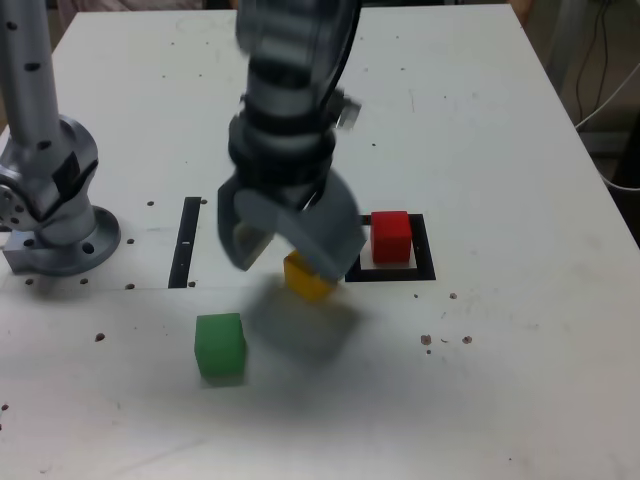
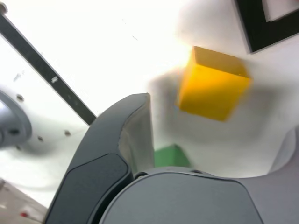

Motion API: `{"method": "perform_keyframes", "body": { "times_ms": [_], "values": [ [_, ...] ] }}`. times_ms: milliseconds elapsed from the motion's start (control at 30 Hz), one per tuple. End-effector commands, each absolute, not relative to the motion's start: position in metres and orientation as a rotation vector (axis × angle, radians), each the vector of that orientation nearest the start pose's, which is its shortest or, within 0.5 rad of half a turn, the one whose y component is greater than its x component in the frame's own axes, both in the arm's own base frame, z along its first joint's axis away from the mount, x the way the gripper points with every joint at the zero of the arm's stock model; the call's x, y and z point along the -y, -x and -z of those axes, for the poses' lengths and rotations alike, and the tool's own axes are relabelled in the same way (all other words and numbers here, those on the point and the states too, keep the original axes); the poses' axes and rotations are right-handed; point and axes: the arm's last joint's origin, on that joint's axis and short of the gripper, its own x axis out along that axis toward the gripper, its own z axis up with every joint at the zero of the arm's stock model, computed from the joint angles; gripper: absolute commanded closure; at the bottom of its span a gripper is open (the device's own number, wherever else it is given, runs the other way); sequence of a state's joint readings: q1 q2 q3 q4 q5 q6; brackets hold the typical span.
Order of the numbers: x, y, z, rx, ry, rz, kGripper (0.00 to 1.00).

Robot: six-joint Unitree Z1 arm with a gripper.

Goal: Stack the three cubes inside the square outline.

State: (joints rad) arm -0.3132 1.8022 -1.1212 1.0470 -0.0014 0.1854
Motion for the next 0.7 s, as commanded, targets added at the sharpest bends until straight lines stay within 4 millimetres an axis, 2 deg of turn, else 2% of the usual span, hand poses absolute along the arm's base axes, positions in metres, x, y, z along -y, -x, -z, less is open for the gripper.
{"method": "perform_keyframes", "body": {
  "times_ms": [0, 133, 267, 433, 667],
  "values": [
    [0.076, -0.242, -0.229, -1.632, -0.438, 0.384, 0.01],
    [0.068, -0.227, -0.239, -1.581, -0.537, 0.358, 0.01],
    [0.066, -0.221, -0.24, -1.604, -0.643, 0.42, 0.0],
    [0.077, -0.225, -0.238, -1.576, -0.715, 0.513, 0.0],
    [0.1, -0.237, -0.247, -1.509, -0.727, 0.59, 0.01]
  ]
}}
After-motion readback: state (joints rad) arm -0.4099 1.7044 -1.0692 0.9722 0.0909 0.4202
